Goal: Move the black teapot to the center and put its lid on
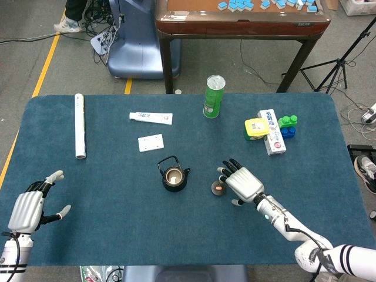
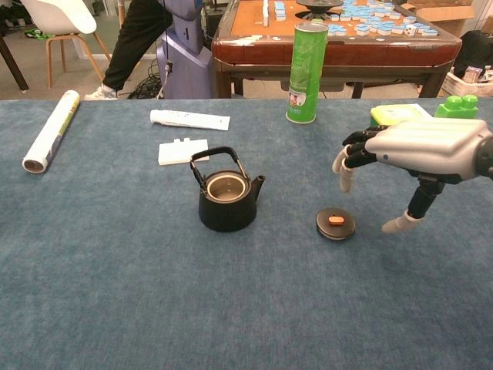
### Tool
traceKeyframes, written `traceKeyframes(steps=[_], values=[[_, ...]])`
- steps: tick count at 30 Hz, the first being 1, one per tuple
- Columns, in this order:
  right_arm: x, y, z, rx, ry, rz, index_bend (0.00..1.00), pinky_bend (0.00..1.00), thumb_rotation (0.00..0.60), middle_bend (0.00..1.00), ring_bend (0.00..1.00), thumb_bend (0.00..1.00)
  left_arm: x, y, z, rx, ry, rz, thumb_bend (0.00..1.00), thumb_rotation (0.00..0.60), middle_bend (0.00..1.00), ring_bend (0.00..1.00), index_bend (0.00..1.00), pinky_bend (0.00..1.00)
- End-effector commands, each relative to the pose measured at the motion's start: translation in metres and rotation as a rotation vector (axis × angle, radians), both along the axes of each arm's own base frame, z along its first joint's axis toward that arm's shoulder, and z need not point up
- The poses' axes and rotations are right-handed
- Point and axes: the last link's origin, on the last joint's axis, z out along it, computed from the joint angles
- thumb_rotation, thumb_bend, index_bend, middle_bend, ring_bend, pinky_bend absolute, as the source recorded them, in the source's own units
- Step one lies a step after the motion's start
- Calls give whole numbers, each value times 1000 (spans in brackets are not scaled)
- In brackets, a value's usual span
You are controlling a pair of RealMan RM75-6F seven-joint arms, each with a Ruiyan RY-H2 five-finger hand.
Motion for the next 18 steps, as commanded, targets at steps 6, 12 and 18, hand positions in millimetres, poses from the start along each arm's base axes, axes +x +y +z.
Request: traceKeyframes(steps=[6, 12, 18], values=[[3, -9, -21, -48, 31, 29, 337, 0, 600, 20, 0, 170, 0, -1, 0, 0, -10, 5, 193, 600, 238, 273, 149, 199], [4, -8, -31, -22, 32, 20, 337, 0, 600, 17, 0, 171, 0, -1, 1, -2, -20, 11, 193, 600, 239, 274, 150, 199], [6, -11, -37, -23, 40, 19, 337, 0, 600, 17, 0, 170, -1, -2, 2, -5, -22, 14, 193, 600, 239, 274, 150, 199]])
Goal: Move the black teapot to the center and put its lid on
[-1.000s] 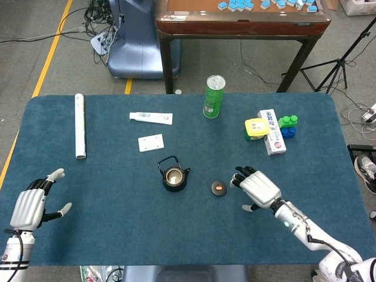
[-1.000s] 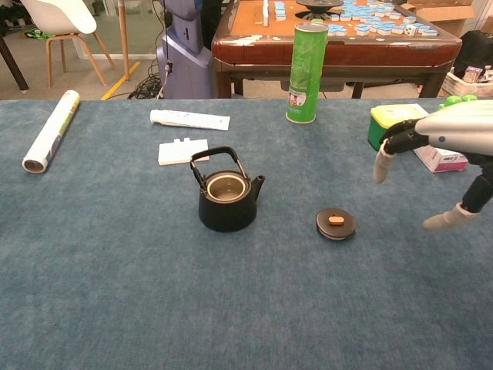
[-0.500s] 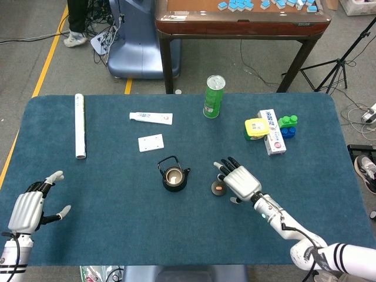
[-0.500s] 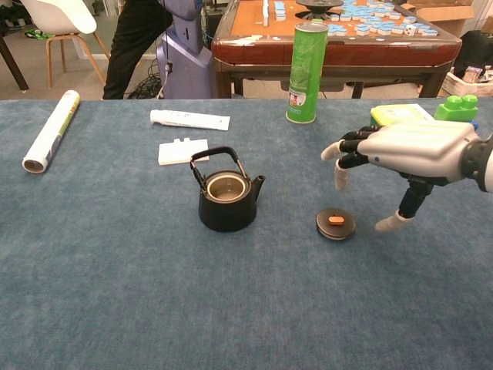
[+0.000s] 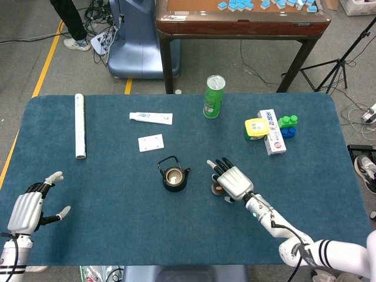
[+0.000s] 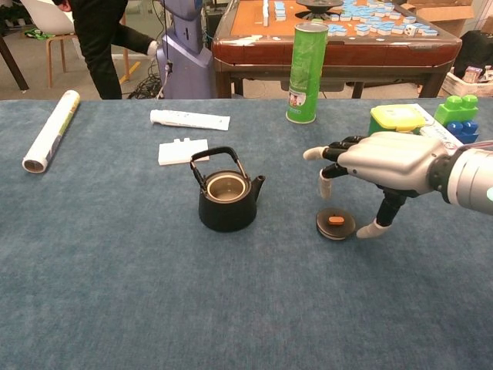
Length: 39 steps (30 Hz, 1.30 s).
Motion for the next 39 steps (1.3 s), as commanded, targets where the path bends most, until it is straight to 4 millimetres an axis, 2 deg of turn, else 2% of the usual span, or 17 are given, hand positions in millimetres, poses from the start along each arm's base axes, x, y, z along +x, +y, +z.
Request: traceKeyframes(steps=[1, 9, 24, 35, 39], values=[[1, -2, -3, 2, 8, -1, 337, 0, 600, 17, 0, 170, 0, 0, 1, 3, -3, 1, 193, 600, 239, 274, 149, 199], [3, -4, -13, 22, 35, -9, 337, 0, 600, 17, 0, 170, -2, -3, 2, 4, -9, 10, 193, 600, 239, 273, 149, 199], [-2, -15, -21, 24, 58, -46, 339, 0, 600, 23, 0, 171, -5, -3, 4, 8, -15, 21, 193, 600, 238, 273, 149, 199], [0, -15, -26, 35, 65, -44, 359, 0, 600, 39, 0, 179, -6, -2, 5, 12, -17, 25, 193, 600, 238, 273, 149, 199], [1, -17, -28, 34, 67, -44, 382, 0, 600, 47, 0, 214, -6, -2, 5, 14, -18, 26, 193, 600, 238, 273, 149, 199]])
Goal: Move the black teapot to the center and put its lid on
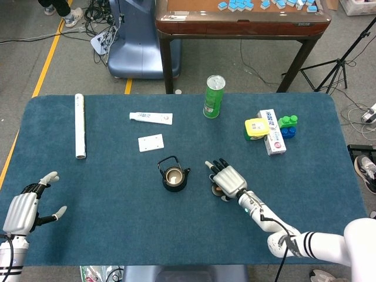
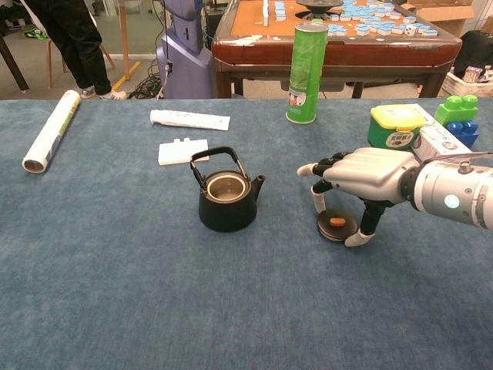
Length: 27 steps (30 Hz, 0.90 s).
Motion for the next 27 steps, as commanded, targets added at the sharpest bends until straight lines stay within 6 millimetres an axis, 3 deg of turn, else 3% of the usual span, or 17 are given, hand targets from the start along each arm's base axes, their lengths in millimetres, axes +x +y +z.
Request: traceKeyframes(steps=[1, 11, 20, 27], values=[[1, 0, -1, 0, 0, 1, 387, 0, 600, 51, 0, 218, 0, 0, 0, 1, -2, 2, 193, 600, 239, 273, 150, 199], [8, -2, 4, -13, -37, 2, 466, 0, 600, 97, 0, 267, -2, -1, 2, 7, -2, 7, 193, 600, 238, 273, 149, 199], [51, -14, 28, -35, -176, 35, 466, 0, 600, 103, 0, 268, -1, -3, 4, 7, 6, 6, 193, 600, 238, 273, 150, 199], [86, -21, 28, -10, -213, 60, 466, 0, 600, 105, 0, 268, 0, -5, 5, 8, 9, 4, 193, 600, 238, 273, 149, 199]])
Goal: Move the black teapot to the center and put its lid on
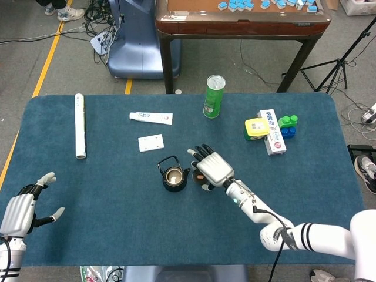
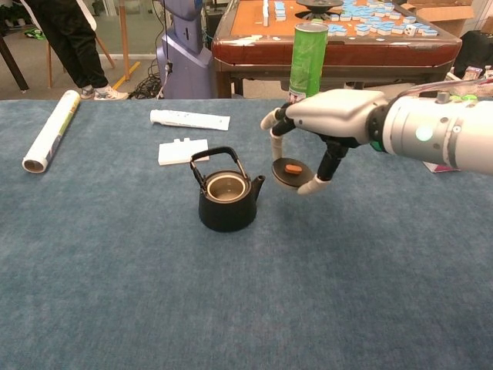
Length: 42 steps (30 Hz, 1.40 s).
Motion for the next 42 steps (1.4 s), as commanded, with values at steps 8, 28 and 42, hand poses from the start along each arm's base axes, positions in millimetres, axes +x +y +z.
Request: traceKeyframes(steps=[8, 28, 42], values=[[41, -10, -12, 9, 16, 35, 467, 0, 600, 107, 0, 268, 0, -4, 2, 0, 2, 3, 193, 600, 238, 273, 149, 199], [75, -21, -46, 14, 97, 66, 467, 0, 600, 107, 0, 268, -8, -11, 8, 16, -5, 22, 193, 600, 238, 273, 149, 199], [78, -21, -55, 1, 128, 75, 467, 0, 600, 107, 0, 267, -10, -14, 9, 20, -7, 29, 194, 600, 238, 273, 149, 199]])
